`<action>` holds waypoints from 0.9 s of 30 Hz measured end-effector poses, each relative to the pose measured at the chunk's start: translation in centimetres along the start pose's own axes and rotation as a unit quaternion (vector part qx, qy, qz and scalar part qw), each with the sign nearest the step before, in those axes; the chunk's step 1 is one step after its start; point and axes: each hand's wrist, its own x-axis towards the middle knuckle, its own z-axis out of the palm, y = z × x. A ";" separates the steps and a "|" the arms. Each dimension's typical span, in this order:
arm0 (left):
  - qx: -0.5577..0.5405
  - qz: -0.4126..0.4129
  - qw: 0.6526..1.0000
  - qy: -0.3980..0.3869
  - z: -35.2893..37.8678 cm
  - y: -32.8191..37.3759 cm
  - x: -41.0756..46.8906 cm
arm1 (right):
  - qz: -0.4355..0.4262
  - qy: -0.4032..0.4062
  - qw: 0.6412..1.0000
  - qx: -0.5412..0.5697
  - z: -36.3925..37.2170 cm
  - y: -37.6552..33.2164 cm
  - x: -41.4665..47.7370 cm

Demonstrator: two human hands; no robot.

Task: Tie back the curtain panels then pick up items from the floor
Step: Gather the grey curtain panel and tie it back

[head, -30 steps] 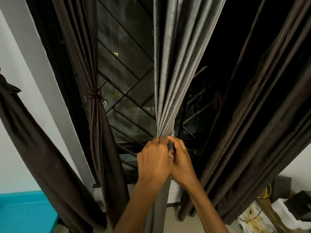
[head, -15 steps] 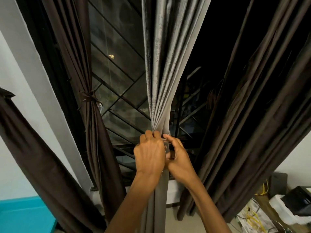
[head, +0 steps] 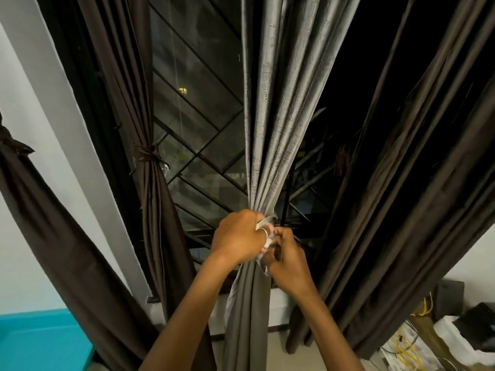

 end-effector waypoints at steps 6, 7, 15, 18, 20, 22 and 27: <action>-0.230 -0.009 0.970 -0.078 0.9 -0.8 0.4 | -0.025 -0.017 0.999 -0.039 0.0 -0.1 0.1; -0.187 0.005 0.980 -0.066 1.1 -1.2 0.5 | -0.022 -0.021 0.998 -0.049 -0.1 0.0 0.1; 0.034 0.099 0.992 -0.064 -0.2 -3.4 1.5 | -0.097 -0.024 0.968 -0.229 -3.2 -2.3 0.6; 0.026 0.119 0.989 -0.089 -0.4 -3.8 1.5 | -0.073 -0.026 0.983 -0.166 -5.3 -3.6 1.8; -0.001 0.133 0.987 -0.095 0.0 -3.9 1.4 | -0.031 -0.028 0.998 -0.055 -6.0 -4.7 3.0; -0.037 0.144 0.984 -0.095 0.4 -3.9 1.2 | 0.010 -0.024 0.997 0.067 -6.0 -5.6 4.3; -0.093 0.144 0.982 -0.078 0.9 -4.3 0.9 | 0.113 0.014 0.935 0.336 -3.8 -5.2 5.2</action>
